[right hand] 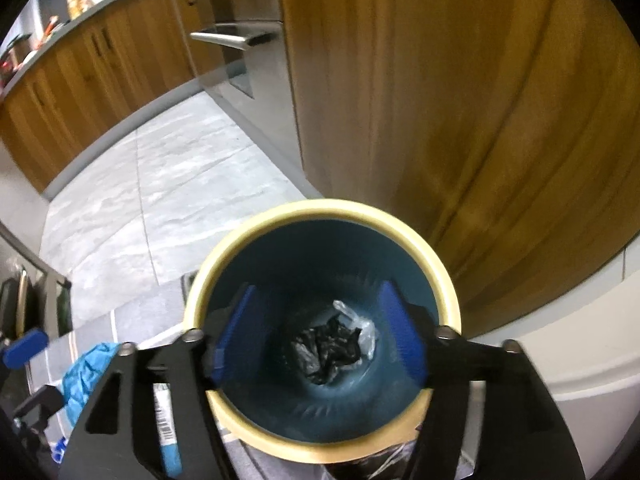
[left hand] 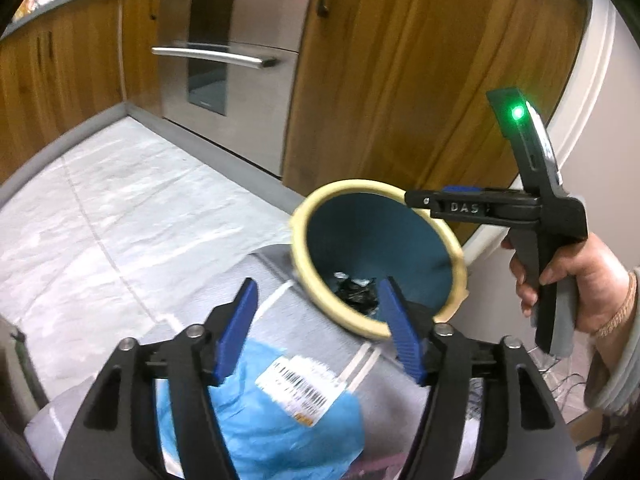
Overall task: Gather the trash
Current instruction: 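Open the left tool over the bin to drop the black bag, then grasp the blue barcode bag with the right tool while the left tool grasps a blue mask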
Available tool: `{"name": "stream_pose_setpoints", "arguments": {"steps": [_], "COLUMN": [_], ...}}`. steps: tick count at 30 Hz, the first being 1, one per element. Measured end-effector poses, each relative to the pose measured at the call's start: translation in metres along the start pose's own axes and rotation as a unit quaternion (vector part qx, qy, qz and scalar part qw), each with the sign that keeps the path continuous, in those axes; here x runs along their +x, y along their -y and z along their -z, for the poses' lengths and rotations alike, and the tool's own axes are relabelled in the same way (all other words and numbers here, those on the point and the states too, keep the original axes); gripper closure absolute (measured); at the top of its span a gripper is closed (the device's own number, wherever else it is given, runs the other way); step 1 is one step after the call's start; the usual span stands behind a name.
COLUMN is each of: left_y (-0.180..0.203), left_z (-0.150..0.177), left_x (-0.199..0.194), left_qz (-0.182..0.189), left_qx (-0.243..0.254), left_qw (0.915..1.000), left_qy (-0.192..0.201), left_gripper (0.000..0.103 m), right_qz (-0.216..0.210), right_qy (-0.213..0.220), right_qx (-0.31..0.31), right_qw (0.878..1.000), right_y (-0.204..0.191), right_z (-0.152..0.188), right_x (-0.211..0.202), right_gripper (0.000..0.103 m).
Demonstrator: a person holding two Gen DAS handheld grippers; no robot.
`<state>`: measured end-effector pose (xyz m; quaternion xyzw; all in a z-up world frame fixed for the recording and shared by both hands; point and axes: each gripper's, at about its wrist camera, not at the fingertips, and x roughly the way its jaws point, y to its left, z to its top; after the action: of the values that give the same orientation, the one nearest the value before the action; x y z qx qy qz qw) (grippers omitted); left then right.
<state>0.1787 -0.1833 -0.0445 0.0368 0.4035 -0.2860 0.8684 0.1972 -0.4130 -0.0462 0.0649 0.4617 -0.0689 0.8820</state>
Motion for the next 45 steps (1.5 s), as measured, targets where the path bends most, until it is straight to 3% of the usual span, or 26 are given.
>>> {"name": "stream_pose_setpoints", "arguments": {"steps": [3,5,7,12,20,29,40,45], "left_y": [-0.007,-0.01,-0.015,-0.022,-0.039,-0.072,-0.104,-0.108], "left_z": [0.009,0.013,0.015,0.025,0.047,0.083,0.121,0.132], "left_x": [-0.016,-0.026,-0.041,-0.072,-0.116,-0.149,-0.13,-0.116], "left_qz": [-0.026,-0.04,-0.053,-0.077,-0.099,-0.128,-0.156,-0.151], "left_qx": [0.007,0.006,-0.005,-0.019,-0.042,-0.096,-0.137,-0.123], "left_qw": [0.9996,0.9992,0.9985,0.9963,0.9932,0.9856,0.9781,0.9808], "left_qy": [0.0,0.007,0.017,0.031,0.045,0.056,0.015,-0.015], "left_gripper": [0.034,0.026,0.016,0.007,0.006,0.006,0.006,0.006], "right_qz": [-0.01,-0.02,-0.027,-0.034,-0.07,-0.084,-0.101,-0.125], "right_qy": [0.02,0.03,0.04,0.058,0.074,0.064,0.006,-0.025], "right_qx": [-0.02,-0.03,-0.044,-0.06,-0.011,-0.006,-0.081,-0.089], "right_qw": [1.0,0.999,0.998,0.996,0.995,0.994,0.992,0.988], "right_y": [-0.012,-0.021,-0.03,-0.046,-0.05,-0.066,-0.124,-0.147], "right_z": [0.002,0.002,0.005,0.013,0.028,0.051,0.072,0.084], "right_x": [-0.01,-0.019,-0.028,-0.048,-0.087,-0.107,-0.081,-0.071], "right_gripper": [0.016,0.009,0.007,0.006,0.005,0.005,0.005,0.005]}}
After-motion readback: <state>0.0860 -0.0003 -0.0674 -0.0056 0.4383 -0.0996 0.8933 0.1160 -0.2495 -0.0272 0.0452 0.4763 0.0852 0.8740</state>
